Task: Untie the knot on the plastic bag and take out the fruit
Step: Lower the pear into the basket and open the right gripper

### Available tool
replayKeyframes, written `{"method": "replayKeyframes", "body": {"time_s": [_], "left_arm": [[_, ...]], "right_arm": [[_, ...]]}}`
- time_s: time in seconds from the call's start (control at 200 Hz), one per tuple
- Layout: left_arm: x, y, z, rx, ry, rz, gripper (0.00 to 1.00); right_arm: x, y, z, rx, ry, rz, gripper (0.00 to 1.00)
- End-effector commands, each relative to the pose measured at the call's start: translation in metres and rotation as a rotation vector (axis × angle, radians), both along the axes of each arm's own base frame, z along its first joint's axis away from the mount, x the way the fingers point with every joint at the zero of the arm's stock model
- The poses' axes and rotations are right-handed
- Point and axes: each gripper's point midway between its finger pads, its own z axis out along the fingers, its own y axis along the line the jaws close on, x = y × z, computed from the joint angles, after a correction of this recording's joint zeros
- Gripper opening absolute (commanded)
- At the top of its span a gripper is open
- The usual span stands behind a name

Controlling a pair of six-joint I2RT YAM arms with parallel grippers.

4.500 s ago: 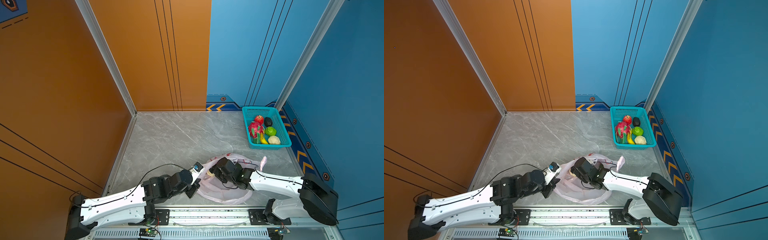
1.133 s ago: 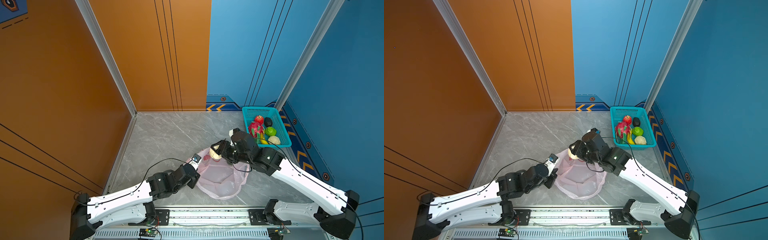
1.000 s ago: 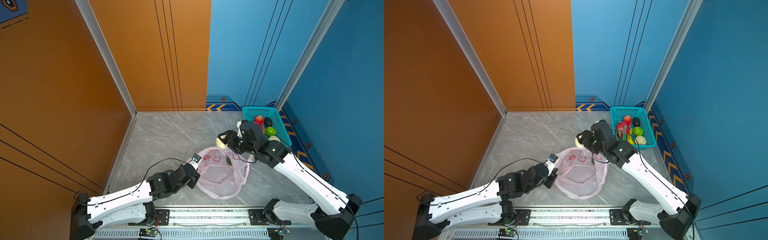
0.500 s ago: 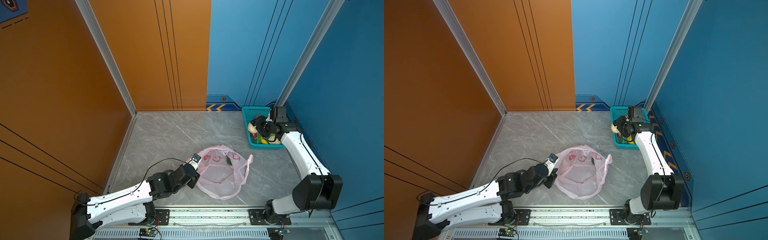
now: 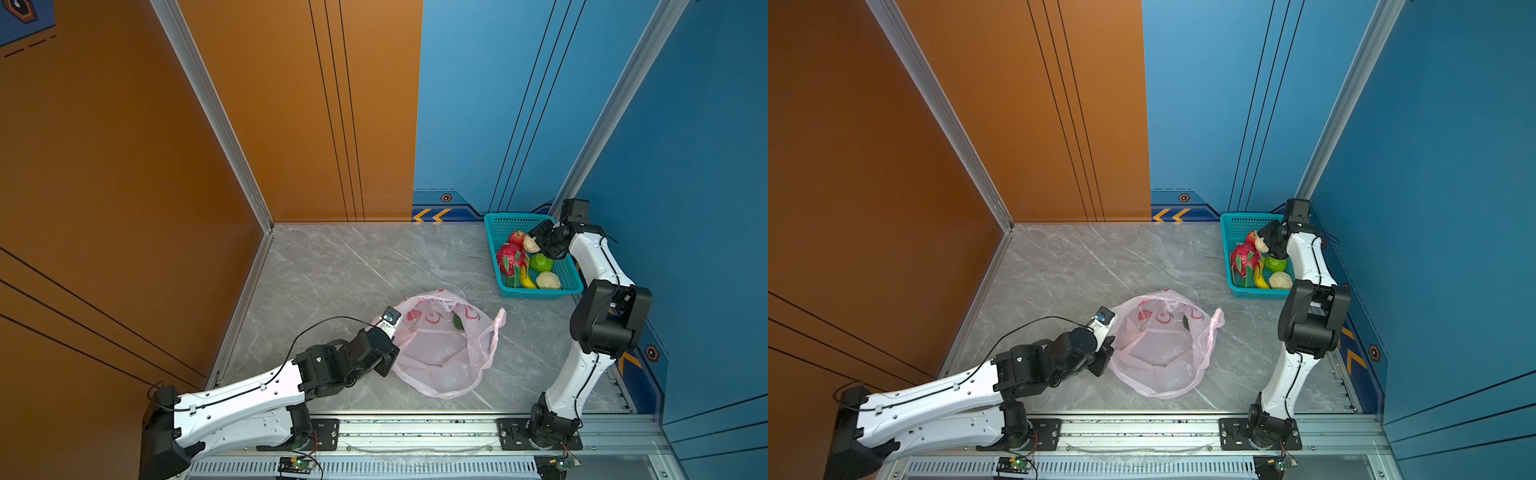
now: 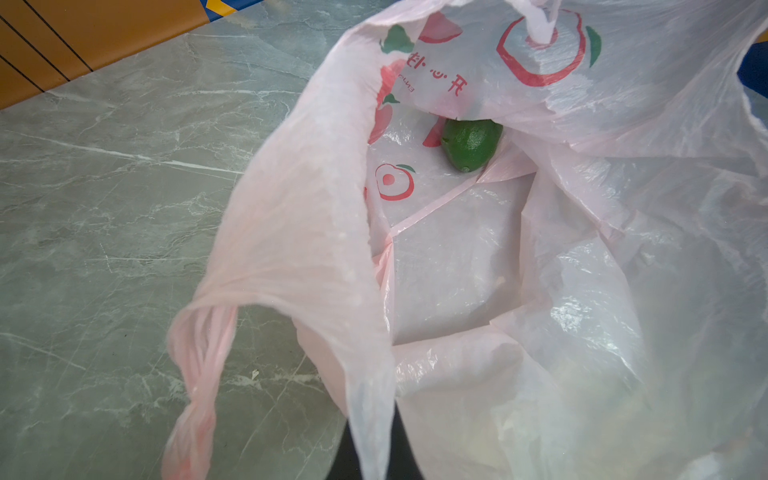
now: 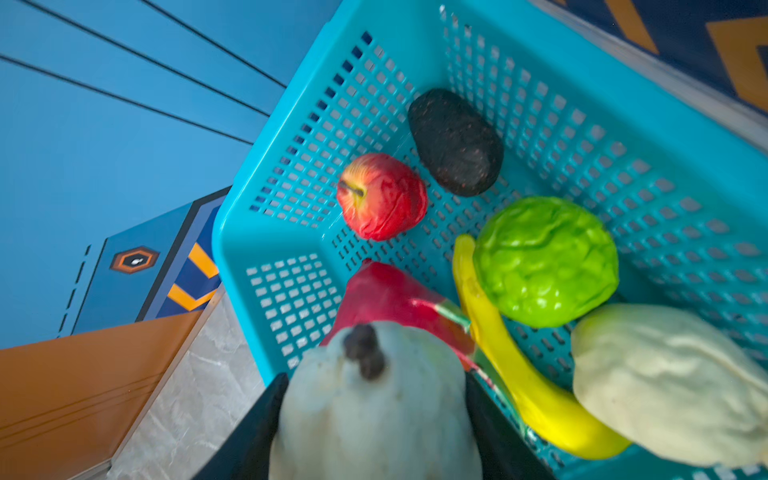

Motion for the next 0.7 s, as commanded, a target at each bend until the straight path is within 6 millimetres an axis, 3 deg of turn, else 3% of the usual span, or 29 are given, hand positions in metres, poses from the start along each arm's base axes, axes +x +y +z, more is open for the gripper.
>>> {"method": "replayKeyframes", "body": {"time_s": [0.0,0.04,0.06,0.13,0.3,0.666,0.696], "left_arm": [[0.0,0.001,0.014,-0.022,-0.015,0.019,0.0],[0.0,0.001,0.015,-0.023,-0.016,0.02,0.0],[0.0,0.001,0.016,-0.024,-0.016,0.021,0.0],[0.0,0.0,0.017,-0.023,-0.018,0.02,0.0],[-0.001,-0.002,0.019,-0.022,-0.025,0.02,0.0],[-0.005,-0.003,0.021,-0.015,-0.039,0.016,0.0],[-0.005,-0.003,0.021,-0.014,-0.039,0.016,0.0]], "right_arm": [[0.007,-0.019,-0.002,-0.058,0.025,-0.012,0.51],[0.009,-0.021,0.001,-0.065,0.027,-0.01,0.53],[0.011,-0.024,-0.013,-0.063,0.055,-0.01,0.55],[0.013,-0.026,-0.021,-0.064,0.078,-0.01,0.61],[0.01,-0.027,-0.027,-0.082,0.107,0.0,0.78],[-0.003,-0.019,-0.016,-0.094,0.112,0.028,0.86],[-0.007,-0.017,-0.001,-0.102,0.089,0.032,0.86]]}}
